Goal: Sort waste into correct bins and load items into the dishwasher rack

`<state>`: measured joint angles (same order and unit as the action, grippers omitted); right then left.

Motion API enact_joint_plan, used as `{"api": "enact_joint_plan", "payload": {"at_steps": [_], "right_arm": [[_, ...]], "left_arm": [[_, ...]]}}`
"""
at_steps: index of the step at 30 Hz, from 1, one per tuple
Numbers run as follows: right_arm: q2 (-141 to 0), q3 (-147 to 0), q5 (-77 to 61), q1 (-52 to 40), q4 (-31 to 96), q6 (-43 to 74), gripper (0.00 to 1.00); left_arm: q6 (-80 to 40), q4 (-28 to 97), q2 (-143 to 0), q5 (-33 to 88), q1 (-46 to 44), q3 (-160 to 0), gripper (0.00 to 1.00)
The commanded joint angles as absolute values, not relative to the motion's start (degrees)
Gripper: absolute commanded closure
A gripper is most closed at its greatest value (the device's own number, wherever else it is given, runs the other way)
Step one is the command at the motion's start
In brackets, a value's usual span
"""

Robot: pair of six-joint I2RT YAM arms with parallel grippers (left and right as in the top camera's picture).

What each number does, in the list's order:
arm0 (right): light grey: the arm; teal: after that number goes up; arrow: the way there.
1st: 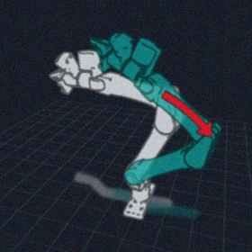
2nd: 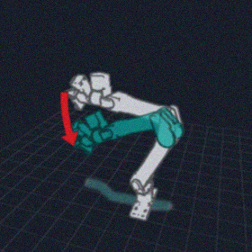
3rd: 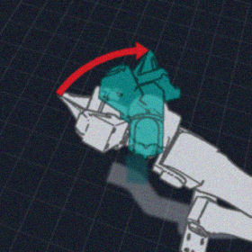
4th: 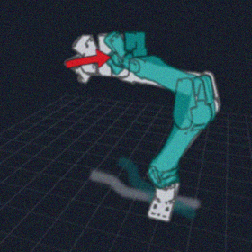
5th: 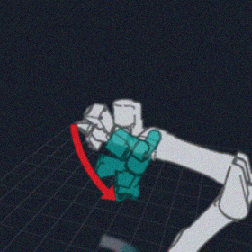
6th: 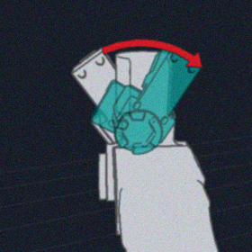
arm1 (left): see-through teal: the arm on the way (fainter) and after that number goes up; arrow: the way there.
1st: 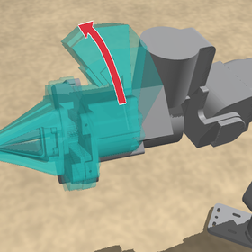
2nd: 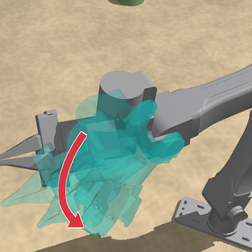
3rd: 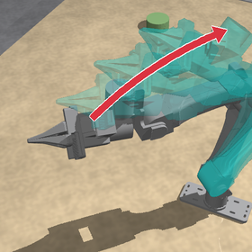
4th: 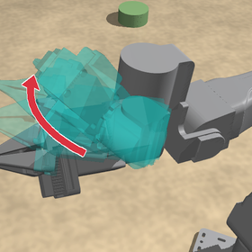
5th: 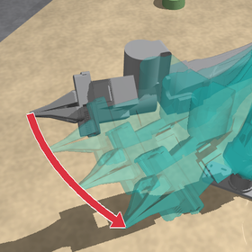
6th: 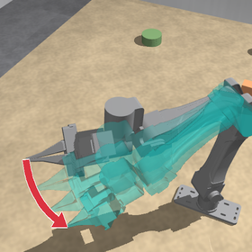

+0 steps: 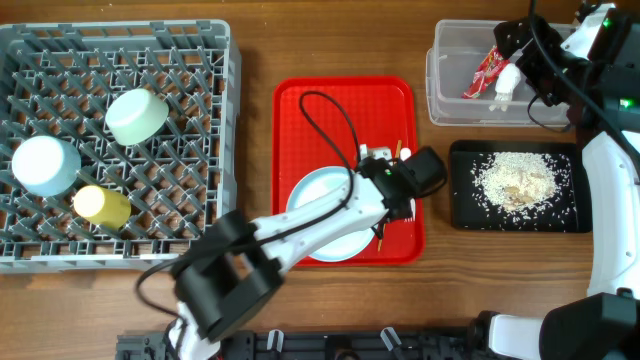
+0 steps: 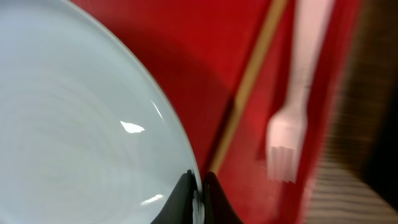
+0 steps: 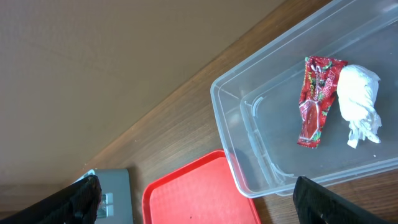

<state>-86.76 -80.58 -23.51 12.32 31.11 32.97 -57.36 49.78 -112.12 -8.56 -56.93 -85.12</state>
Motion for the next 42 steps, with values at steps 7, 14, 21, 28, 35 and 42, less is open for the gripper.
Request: {"api": "enact_joint_plan", "payload": {"at_steps": [7,14,21,28,35,42], "right_arm": [[-85.8,-80.6,-23.0,12.4,31.0,33.2,0.0],[-85.8,-80.6,-23.0,12.4,31.0,33.2,0.0],[-85.8,-80.6,-23.0,12.4,31.0,33.2,0.0],[-85.8,-80.6,-23.0,12.4,31.0,33.2,0.0],[-85.8,-80.6,-23.0,12.4,31.0,33.2,0.0],[-85.8,-80.6,-23.0,12.4,31.0,33.2,0.0]], "left_arm": [[-57.4,49.3,-106.6,-11.5,-57.2,-85.1,0.96],[-44.7,53.6,-106.7,-11.5,-57.1,-85.1,0.66],[-39.9,56.1,-106.9,-14.6,-52.9,-85.1,0.11],[-36.9,60.5,-106.9,3.5,-35.5,-85.1,0.1],[-22.5,60.7,-106.9,26.7,-26.6,-79.3,0.09],[-18.2,60.1,-106.9,20.6,-24.8,-74.1,0.12]]}}
